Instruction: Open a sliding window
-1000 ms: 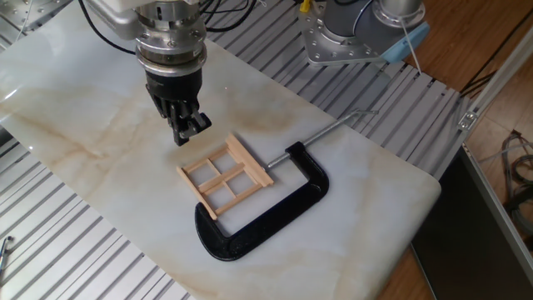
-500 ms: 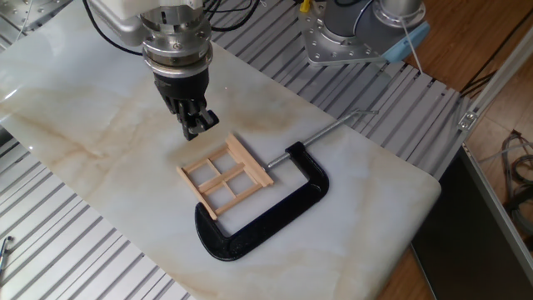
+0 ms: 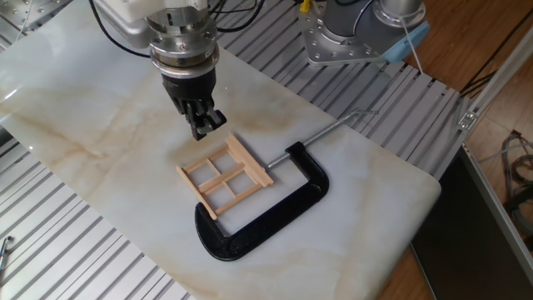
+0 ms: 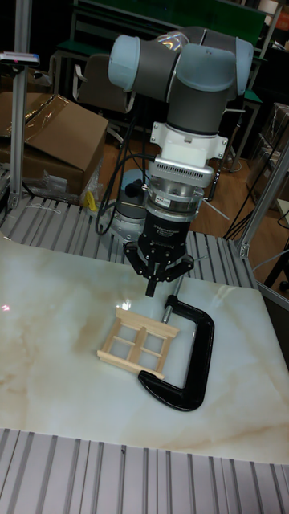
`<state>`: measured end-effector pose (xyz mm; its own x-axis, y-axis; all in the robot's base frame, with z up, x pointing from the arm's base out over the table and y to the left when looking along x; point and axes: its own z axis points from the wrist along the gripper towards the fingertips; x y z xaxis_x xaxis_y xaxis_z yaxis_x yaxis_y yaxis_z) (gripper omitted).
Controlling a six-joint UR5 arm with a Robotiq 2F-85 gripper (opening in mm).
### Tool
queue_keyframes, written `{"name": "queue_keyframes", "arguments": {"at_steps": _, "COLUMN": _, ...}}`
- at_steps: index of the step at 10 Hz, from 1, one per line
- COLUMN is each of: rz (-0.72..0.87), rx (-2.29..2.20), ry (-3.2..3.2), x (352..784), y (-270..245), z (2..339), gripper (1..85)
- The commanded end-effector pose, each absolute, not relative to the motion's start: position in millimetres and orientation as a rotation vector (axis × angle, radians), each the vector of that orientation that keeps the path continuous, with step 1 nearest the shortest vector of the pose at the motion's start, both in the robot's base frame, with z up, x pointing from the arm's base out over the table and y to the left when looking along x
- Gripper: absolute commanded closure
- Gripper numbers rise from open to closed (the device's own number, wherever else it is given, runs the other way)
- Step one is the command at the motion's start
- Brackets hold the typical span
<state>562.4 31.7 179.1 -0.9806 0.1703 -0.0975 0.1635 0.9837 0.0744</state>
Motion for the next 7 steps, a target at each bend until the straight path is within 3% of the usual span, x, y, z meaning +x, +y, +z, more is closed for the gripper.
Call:
{"name": "queue_keyframes", "arguments": {"at_steps": 1, "rz": 0.142, "rx": 0.265, "ry": 2.984, "x": 559, "y": 44, "z": 170, "gripper": 85.0}}
{"name": "queue_keyframes", "arguments": {"at_steps": 7, "rz": 0.243, "rx": 0.269, "ry": 2.865, "x": 553, "y": 60, "z": 143, "gripper": 85.0}}
